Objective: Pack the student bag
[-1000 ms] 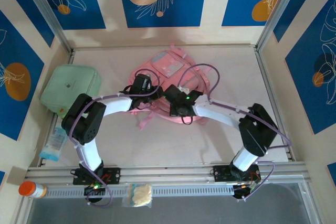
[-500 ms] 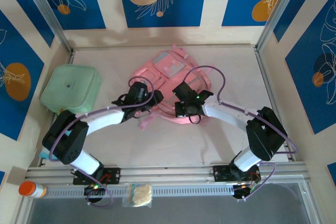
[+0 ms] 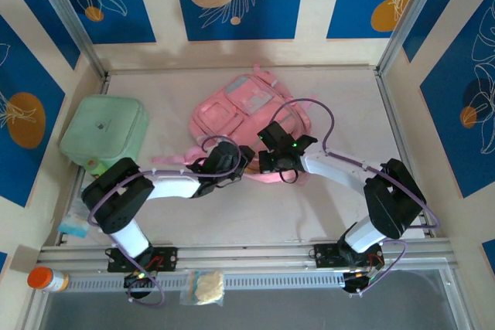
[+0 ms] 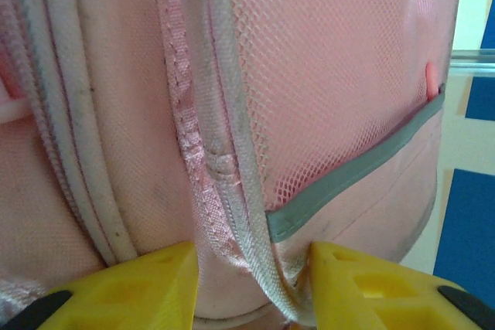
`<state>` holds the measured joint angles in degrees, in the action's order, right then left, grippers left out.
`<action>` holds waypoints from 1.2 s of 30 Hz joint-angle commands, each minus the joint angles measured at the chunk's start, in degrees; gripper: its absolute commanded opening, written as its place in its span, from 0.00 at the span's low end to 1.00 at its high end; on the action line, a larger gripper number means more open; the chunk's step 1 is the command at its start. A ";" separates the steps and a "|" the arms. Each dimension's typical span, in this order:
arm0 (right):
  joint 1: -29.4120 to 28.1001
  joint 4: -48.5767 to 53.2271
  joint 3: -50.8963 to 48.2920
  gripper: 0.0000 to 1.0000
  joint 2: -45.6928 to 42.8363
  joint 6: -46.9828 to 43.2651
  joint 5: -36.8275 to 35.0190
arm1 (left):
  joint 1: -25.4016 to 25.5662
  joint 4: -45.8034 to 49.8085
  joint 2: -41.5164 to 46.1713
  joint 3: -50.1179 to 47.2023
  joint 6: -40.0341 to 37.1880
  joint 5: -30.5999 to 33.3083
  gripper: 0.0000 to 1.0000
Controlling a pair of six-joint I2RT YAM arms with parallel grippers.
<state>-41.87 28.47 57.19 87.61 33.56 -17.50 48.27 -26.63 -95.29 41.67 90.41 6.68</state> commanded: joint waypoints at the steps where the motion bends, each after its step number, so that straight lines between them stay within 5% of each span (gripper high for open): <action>1: -0.21 -0.54 -0.85 0.00 -0.60 -0.91 3.17 | 0.89 -0.05 -1.75 1.96 5.21 5.20 0.33; 6: -0.07 0.08 -0.76 0.00 -0.07 -1.18 2.58 | 1.12 2.90 -2.98 5.92 4.56 7.86 0.29; 11: 0.19 2.98 1.42 0.00 -0.47 -1.47 0.13 | 0.82 2.95 -3.19 4.69 3.49 10.27 0.00; 22: 4.98 13.33 3.12 0.00 -4.52 -2.00 -3.70 | -5.46 16.23 9.82 -2.10 -13.18 8.44 0.00; 31: 14.07 14.59 6.49 0.00 -1.48 -5.84 0.89 | -17.11 27.39 15.61 -0.38 -32.21 -3.27 0.00; 36: 10.63 15.33 6.32 0.00 -2.13 -6.54 1.97 | -24.06 30.93 13.08 3.56 -41.86 -11.12 0.00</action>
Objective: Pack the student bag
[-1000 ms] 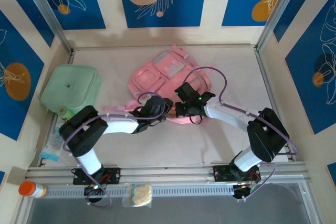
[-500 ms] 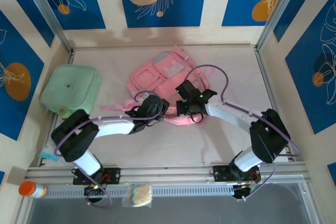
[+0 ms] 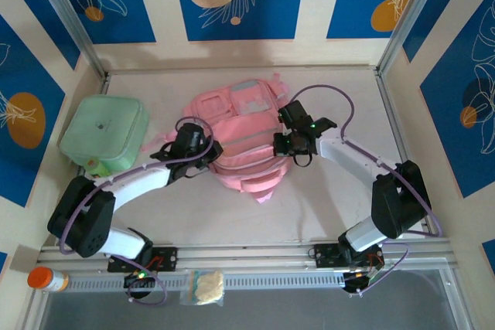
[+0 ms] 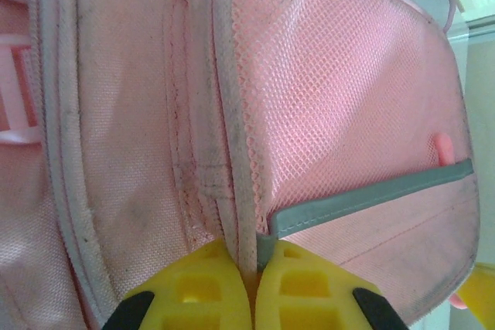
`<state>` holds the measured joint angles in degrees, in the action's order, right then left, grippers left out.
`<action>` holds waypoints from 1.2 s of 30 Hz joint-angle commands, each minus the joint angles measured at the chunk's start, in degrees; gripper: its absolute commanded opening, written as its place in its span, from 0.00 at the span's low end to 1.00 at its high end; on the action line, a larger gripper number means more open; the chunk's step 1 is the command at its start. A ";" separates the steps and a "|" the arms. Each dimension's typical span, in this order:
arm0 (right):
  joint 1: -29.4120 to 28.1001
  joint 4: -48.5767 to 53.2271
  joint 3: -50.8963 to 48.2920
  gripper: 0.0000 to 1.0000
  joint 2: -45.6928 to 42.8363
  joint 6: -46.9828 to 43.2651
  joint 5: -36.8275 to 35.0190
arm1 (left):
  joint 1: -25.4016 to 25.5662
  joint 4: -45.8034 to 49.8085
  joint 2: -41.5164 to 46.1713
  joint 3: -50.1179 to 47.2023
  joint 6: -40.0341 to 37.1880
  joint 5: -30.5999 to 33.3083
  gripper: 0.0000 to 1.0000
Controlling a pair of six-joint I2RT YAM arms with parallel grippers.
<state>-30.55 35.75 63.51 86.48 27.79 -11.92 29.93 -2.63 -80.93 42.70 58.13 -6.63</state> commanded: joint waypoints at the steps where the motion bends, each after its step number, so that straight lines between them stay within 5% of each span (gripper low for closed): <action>1: -2.69 8.19 -0.27 0.00 -1.65 -0.29 -2.89 | -7.29 7.88 -2.29 3.79 -12.36 0.65 0.00; 7: -12.11 5.64 0.15 0.00 -1.66 0.88 -2.35 | -13.72 10.94 -5.47 7.88 -25.16 -1.29 0.00; 16: -4.88 5.36 2.38 0.00 2.66 -7.31 -0.50 | -16.75 17.37 -10.35 14.34 -40.29 0.39 0.00; 24: -2.15 6.79 7.36 0.00 7.74 -7.87 -3.69 | -16.71 17.88 -11.87 15.90 -45.51 -1.00 0.00; 29: -2.68 4.17 7.26 0.17 6.32 -8.37 1.20 | -16.75 18.47 -10.43 15.79 -44.70 -4.01 0.00; 31: -2.68 4.45 7.07 0.33 4.74 -8.72 2.31 | -16.74 18.93 -8.28 14.96 -42.35 -6.68 0.22; 34: -2.06 5.25 6.56 0.39 1.05 -8.76 2.27 | -16.74 18.41 -3.12 12.09 -39.80 -7.50 0.34; 36: -0.51 4.72 5.70 0.53 -1.85 -7.78 2.47 | -16.83 18.85 0.91 10.72 -38.42 -6.69 0.45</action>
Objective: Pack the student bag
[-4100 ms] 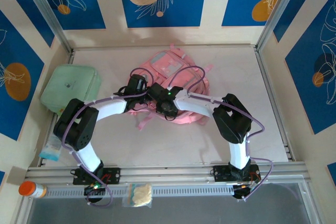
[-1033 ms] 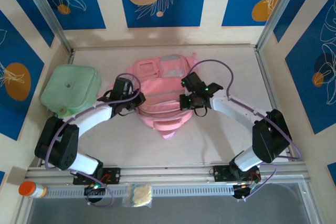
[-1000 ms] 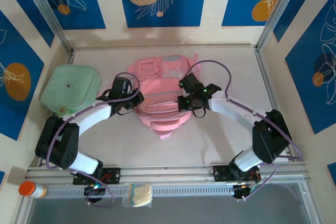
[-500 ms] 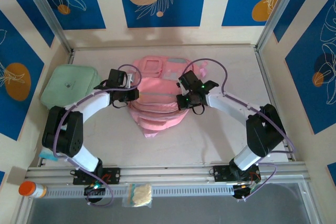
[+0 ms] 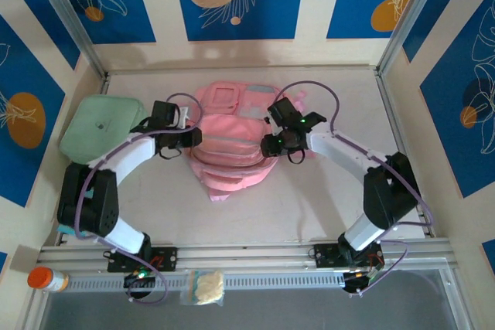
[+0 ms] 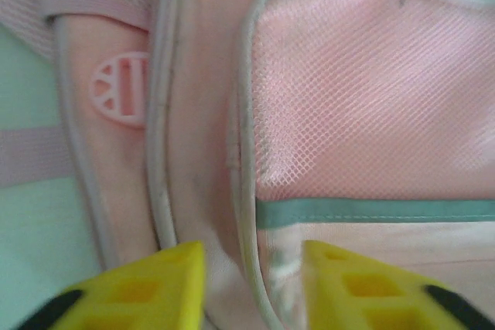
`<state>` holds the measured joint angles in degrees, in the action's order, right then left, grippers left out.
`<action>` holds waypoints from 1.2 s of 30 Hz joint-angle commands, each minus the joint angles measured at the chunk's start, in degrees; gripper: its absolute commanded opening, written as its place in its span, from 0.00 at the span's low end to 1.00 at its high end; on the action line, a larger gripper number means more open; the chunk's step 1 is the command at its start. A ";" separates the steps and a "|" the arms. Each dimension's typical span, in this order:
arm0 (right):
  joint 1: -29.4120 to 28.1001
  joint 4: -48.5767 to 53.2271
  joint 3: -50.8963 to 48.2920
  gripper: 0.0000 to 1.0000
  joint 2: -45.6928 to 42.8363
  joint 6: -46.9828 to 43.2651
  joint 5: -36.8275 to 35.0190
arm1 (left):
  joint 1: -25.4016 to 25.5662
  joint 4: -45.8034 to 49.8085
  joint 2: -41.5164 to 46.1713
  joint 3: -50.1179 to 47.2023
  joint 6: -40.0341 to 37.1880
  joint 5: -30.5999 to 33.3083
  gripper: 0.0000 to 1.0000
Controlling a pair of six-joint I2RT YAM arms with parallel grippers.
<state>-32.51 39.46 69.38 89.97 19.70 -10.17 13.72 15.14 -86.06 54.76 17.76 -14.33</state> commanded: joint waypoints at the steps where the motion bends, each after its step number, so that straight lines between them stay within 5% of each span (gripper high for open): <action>1: 2.70 -0.03 -1.10 0.63 -6.87 0.89 0.94 | -0.62 0.97 8.28 -2.05 2.70 1.26 0.50; 4: 7.33 -3.76 -4.86 0.91 -10.98 4.29 -3.45 | -0.68 0.55 15.00 -4.83 2.83 4.79 0.66; 8: 15.40 -13.34 -13.22 0.99 -16.47 7.58 -10.16 | -1.42 3.11 20.34 -7.58 1.87 19.07 0.97; 15: 26.25 -33.96 -26.12 0.99 -20.18 0.96 -19.97 | -4.44 -9.46 18.25 -15.28 -3.14 39.36 0.99; 20: 31.17 -52.90 -34.43 0.99 -15.15 -5.73 -18.21 | -5.97 -34.07 10.78 -23.29 -13.56 38.59 0.99; 24: 32.71 -64.95 -38.35 0.99 -10.63 -9.16 -8.64 | -6.08 -48.78 4.97 -27.42 -19.24 36.44 0.99; 30: 32.98 -79.94 -43.15 0.99 -5.17 -14.12 7.70 | -7.47 -62.02 1.52 -31.84 -21.14 22.91 0.99; 33: 32.06 -87.23 -46.22 0.99 -2.64 -15.15 7.44 | -7.42 -78.08 -4.65 -36.83 -23.91 16.81 0.99; 36: 33.36 -85.52 -45.27 0.99 -2.49 -13.59 7.91 | -7.71 -69.94 -3.71 -33.73 -21.32 21.88 1.00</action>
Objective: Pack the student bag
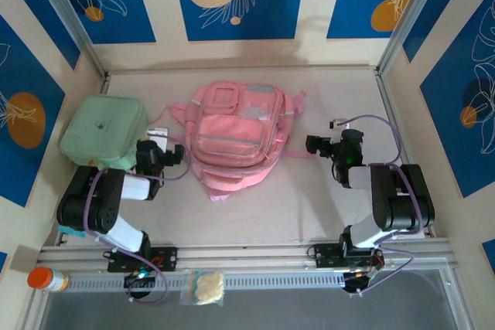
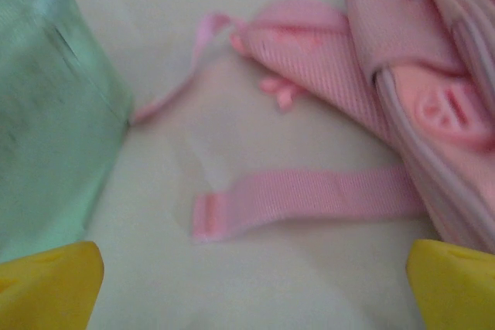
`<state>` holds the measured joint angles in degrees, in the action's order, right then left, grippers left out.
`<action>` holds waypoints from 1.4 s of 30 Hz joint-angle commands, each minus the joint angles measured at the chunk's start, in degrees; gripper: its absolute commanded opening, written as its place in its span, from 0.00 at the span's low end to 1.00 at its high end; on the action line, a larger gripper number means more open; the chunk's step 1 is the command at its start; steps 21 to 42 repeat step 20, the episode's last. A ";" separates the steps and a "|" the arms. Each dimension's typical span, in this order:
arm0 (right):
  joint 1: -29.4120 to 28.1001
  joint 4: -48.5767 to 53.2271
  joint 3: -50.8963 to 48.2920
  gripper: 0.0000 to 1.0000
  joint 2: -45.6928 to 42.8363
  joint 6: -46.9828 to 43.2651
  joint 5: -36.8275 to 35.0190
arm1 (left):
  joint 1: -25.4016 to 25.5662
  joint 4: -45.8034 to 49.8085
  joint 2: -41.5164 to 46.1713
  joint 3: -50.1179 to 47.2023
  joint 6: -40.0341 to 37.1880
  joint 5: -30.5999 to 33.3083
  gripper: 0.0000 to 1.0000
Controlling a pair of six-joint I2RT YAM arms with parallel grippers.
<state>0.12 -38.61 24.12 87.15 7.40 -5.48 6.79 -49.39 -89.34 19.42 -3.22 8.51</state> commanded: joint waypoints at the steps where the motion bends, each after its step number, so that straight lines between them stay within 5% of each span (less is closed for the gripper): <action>1: 0.31 -6.11 0.33 0.99 0.01 -1.64 2.27 | -1.57 -4.96 -0.61 2.10 0.35 -2.25 1.00; 42: 0.39 -7.00 -0.11 0.99 0.00 -1.76 2.89 | -2.68 -4.93 -0.31 1.85 1.11 -3.39 0.99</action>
